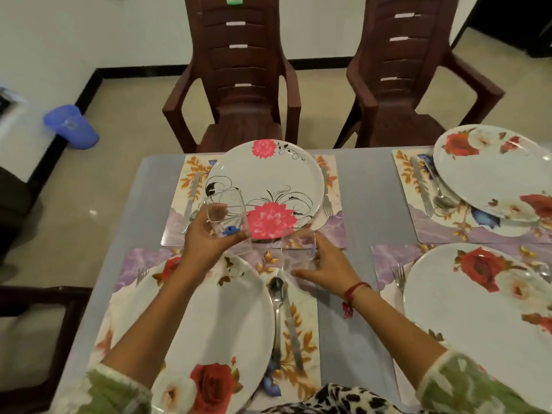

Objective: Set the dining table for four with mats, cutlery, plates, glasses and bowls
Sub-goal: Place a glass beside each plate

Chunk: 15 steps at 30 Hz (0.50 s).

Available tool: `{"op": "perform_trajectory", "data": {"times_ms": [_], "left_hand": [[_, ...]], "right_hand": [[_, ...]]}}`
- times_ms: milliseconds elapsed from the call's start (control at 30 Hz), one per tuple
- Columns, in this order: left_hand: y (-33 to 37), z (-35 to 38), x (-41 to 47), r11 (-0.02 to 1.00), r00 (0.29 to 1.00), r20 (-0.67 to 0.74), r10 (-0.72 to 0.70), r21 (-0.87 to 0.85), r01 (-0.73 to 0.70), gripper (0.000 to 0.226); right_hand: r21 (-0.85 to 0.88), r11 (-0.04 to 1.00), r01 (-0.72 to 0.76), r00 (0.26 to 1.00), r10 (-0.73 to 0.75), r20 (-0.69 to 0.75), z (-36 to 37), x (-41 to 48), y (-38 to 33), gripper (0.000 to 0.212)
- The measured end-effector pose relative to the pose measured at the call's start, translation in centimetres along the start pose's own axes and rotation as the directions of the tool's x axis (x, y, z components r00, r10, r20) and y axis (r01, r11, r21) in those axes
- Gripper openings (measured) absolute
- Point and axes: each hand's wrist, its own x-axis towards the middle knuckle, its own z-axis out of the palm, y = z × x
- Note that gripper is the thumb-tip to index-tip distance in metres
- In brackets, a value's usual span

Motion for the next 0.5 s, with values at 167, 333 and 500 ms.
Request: {"op": "perform_trajectory", "data": {"times_ms": [167,333,500], "left_hand": [[1.4,0.9,-1.9,0.999,0.996,-0.085,-0.006,0.053,0.011,0.072],[2.8,1.3,-3.1,0.997,0.995,-0.096,0.028,0.077,-0.021,0.065],[3.8,2.0,-3.0,0.997,0.997,-0.069,0.043,0.065,-0.039,0.066]], "right_hand": [[-0.065,0.996,0.069,0.998,-0.068,0.016,-0.3,0.2,0.2,0.068],[-0.088,0.993,0.083,0.996,-0.08,0.028,-0.1,0.4,0.5,0.072],[-0.115,0.991,0.062,0.996,-0.055,0.069,-0.1,0.6,0.5,0.075]]}}
